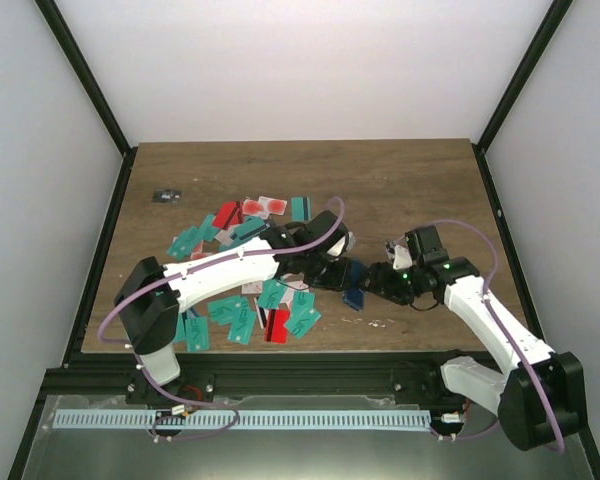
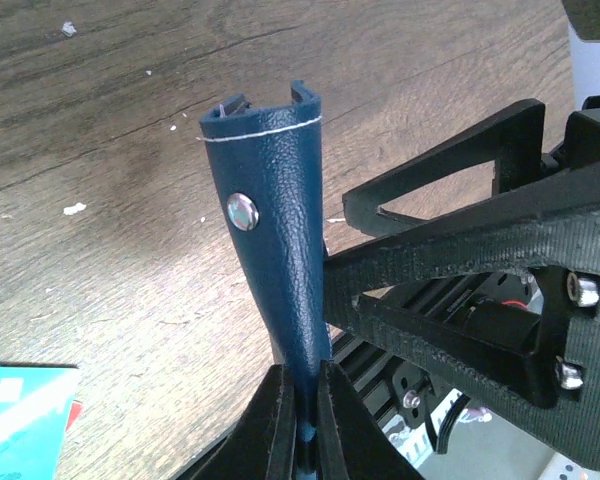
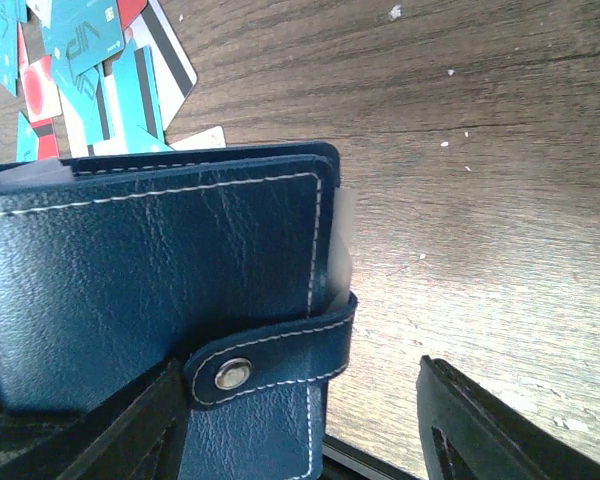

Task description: Put the credit cards into the card holder

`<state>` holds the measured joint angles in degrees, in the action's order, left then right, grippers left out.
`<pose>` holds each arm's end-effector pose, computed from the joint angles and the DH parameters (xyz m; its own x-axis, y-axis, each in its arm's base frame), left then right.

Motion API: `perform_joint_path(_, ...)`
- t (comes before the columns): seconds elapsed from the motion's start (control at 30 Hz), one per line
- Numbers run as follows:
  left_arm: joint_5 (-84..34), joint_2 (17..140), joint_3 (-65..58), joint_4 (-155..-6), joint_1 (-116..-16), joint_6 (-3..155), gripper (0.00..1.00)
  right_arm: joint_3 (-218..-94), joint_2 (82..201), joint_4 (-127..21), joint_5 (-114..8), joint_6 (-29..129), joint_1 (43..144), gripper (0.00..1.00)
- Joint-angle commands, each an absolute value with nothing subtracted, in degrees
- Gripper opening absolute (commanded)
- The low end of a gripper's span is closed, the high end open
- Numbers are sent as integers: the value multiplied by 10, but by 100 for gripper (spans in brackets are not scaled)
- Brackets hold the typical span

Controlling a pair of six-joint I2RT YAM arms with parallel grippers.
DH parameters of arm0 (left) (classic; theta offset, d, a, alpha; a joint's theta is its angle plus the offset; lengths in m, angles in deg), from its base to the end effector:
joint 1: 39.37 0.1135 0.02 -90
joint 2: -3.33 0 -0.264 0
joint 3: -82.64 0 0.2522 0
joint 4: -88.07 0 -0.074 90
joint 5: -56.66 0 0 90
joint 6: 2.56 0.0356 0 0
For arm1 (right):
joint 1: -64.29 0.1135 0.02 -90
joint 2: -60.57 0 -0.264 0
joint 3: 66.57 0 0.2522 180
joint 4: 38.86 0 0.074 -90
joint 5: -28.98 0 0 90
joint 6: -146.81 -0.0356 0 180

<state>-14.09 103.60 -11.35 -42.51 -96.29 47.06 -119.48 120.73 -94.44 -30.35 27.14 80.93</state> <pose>0.1967 -0.3235 0.2568 -0.9217 0.2943 -0.2528 0.3877 0.7224 -0.5726 0.1736 0.0708 0.2176 -0.9730 0.1536 -0.1721 0.0140 0.7842 0.6203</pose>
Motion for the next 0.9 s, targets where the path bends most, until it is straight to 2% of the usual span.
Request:
perform_joint_path(0.0, -120, 1033, -164, -423, -966, 504, 4, -1195, 1224, -947, -328, 259, 815, 63)
perform_joint_path(0.4, -160, 980, -211, -363, -916, 541, 4, -1131, 1300, -888, -345, 208, 815, 63)
perform_joint_path(0.6, -199, 916, -198, -309, -861, 563, 4, -1160, 1311, -878, -341, 207, 815, 64)
perform_joint_path(0.87, -209, 868, -160, -283, -828, 567, 4, -1196, 1257, -817, -232, 250, 815, 71)
